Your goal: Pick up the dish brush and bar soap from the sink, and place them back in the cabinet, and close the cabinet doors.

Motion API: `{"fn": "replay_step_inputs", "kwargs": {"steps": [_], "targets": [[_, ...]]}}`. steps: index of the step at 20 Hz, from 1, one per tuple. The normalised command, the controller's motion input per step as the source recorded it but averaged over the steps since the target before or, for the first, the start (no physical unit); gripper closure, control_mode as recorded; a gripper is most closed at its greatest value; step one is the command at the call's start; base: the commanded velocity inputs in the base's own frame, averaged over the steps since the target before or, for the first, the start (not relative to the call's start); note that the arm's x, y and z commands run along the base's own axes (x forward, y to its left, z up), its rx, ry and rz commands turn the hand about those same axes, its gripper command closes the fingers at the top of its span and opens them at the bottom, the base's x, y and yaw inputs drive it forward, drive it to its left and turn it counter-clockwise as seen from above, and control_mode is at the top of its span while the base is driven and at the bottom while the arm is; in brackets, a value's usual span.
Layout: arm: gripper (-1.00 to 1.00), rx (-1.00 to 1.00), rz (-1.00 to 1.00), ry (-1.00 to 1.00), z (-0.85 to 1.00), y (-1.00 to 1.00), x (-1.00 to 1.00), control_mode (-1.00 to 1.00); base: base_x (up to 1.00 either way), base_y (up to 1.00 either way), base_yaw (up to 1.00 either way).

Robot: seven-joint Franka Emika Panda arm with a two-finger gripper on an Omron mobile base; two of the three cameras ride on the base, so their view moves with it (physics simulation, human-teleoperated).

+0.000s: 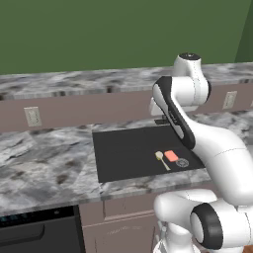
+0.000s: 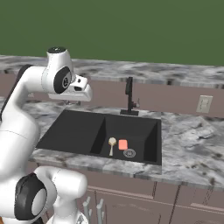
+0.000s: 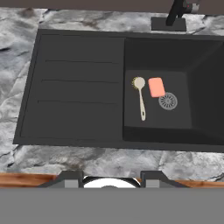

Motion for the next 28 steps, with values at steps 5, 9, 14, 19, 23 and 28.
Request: {"fn": "replay_step_inputs", "kwargs": {"steps": [5, 9, 14, 19, 23, 28], "targets": [[-1.00, 0.00, 0.00, 0.00, 0.00, -0.10, 0.00, -1.00, 0.00, 0.00, 0.00], [-1.00, 0.00, 0.02, 0.01, 0.00, -0.30, -0.03, -1.00, 0.00, 0.00, 0.00], [-1.00, 0.00, 0.04, 0.00, 0.00, -0.41, -0.11, -1.00, 0.00, 0.00, 0.00], [-1.00, 0.00, 0.03, 0.00, -0.04, -0.36, -0.12, -1.00, 0.00, 0.00, 0.00], [-1.00, 0.00, 0.00, 0.00, -0.22, -0.23, -0.02, -1.00, 0.00, 0.00, 0.00], [-1.00, 0.00, 0.00, 0.00, -0.25, -0.22, 0.00, -1.00, 0.00, 0.00, 0.00]]}}
